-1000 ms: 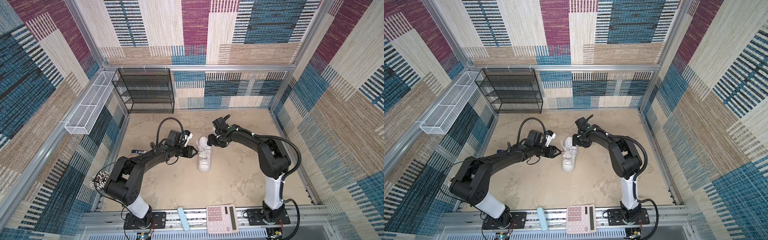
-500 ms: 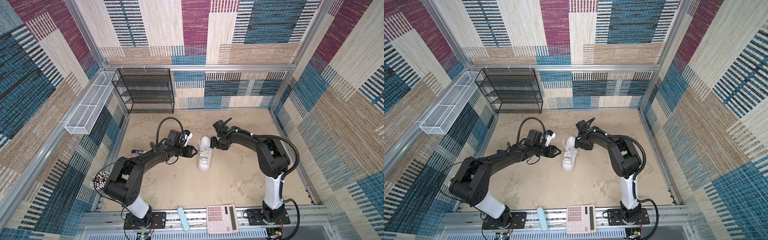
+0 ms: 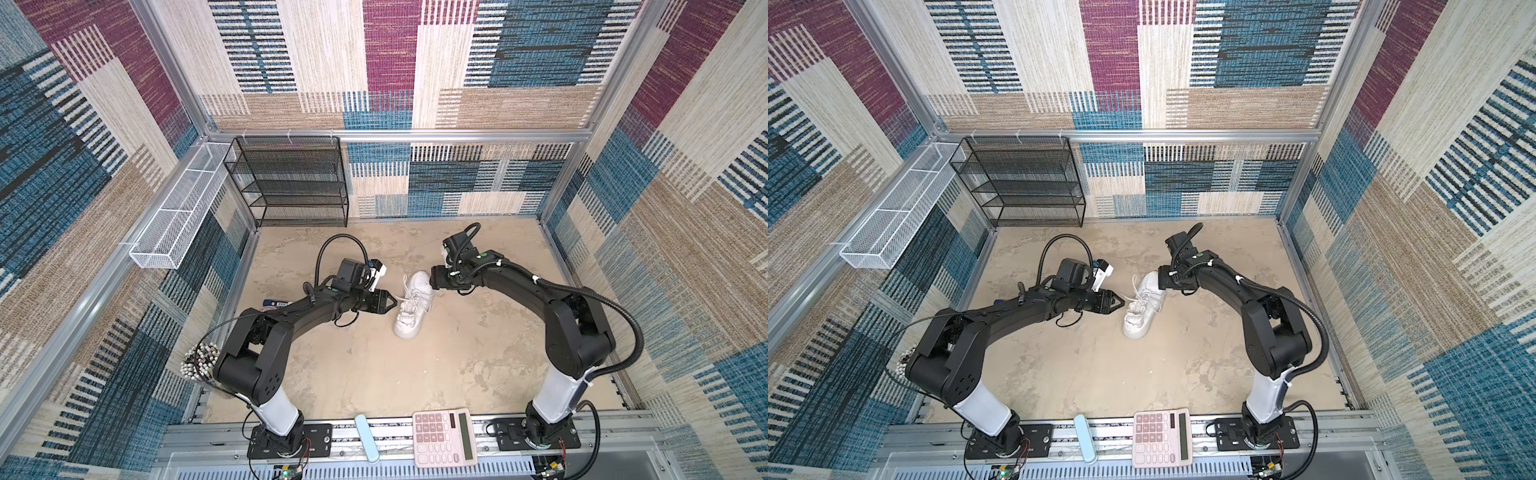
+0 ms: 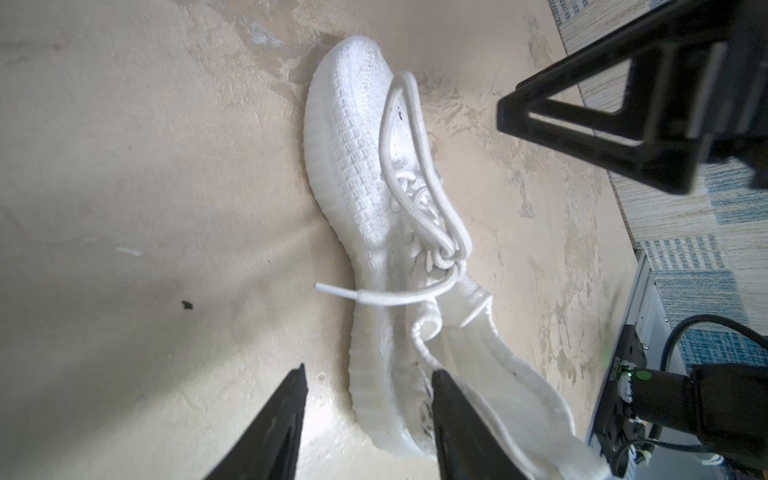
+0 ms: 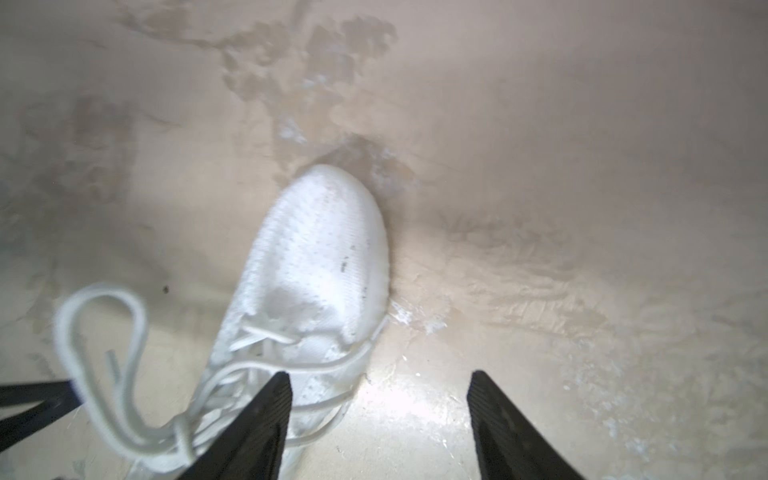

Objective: Tie the shoes

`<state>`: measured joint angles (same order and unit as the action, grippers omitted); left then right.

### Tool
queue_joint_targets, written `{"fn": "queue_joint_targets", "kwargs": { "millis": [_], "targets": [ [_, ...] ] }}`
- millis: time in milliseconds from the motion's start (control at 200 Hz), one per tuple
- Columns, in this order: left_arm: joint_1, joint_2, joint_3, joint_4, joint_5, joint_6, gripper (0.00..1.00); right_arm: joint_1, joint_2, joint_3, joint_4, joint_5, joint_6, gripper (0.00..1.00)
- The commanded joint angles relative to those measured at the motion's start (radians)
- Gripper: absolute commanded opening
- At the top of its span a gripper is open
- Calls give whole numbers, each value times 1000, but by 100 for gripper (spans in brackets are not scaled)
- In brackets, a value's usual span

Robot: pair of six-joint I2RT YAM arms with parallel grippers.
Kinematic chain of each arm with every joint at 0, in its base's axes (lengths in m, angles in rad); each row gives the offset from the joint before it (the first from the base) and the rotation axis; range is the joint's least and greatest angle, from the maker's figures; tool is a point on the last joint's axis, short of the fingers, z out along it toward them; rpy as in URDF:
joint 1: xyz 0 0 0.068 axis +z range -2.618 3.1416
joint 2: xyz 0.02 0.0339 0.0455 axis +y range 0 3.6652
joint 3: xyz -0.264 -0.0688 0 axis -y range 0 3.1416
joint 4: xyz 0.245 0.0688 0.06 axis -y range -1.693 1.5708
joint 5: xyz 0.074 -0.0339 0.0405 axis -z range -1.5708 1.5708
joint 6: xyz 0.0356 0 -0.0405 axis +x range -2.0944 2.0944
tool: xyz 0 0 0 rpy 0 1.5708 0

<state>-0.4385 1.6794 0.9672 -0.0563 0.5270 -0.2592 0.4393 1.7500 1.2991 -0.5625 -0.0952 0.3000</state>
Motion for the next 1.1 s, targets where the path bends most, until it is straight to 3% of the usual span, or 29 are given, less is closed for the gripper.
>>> {"fn": "queue_joint_targets", "kwargs": {
  "millis": [0, 155, 270, 436, 546, 671, 751, 997, 1092],
  "targets": [
    [0, 20, 21, 49, 37, -52, 52, 6, -52, -52, 128, -164, -190, 65],
    [1, 27, 22, 83, 44, -70, 53, 12, -92, -110, 192, -272, -323, 57],
    [1, 61, 43, 77, 85, -75, 53, 20, -99, -131, 243, -349, -355, 55],
    [0, 80, 44, 110, 101, -92, 49, 72, -70, -138, 291, -347, -384, 53],
    [1, 91, 54, 107, 101, -94, 38, 85, -44, -146, 323, -353, -371, 53],
    [2, 97, 51, 111, 94, -104, 13, 101, -29, -152, 332, -306, -390, 54],
    [6, 96, 45, 121, 93, -110, 4, 103, -20, -150, 331, -284, -395, 55],
    [16, 89, 45, 120, 91, -107, 0, 113, 2, -156, 317, -238, -402, 50],
    [18, 88, 48, 117, 91, -104, 0, 113, 8, -158, 310, -231, -409, 43]
  ]
}}
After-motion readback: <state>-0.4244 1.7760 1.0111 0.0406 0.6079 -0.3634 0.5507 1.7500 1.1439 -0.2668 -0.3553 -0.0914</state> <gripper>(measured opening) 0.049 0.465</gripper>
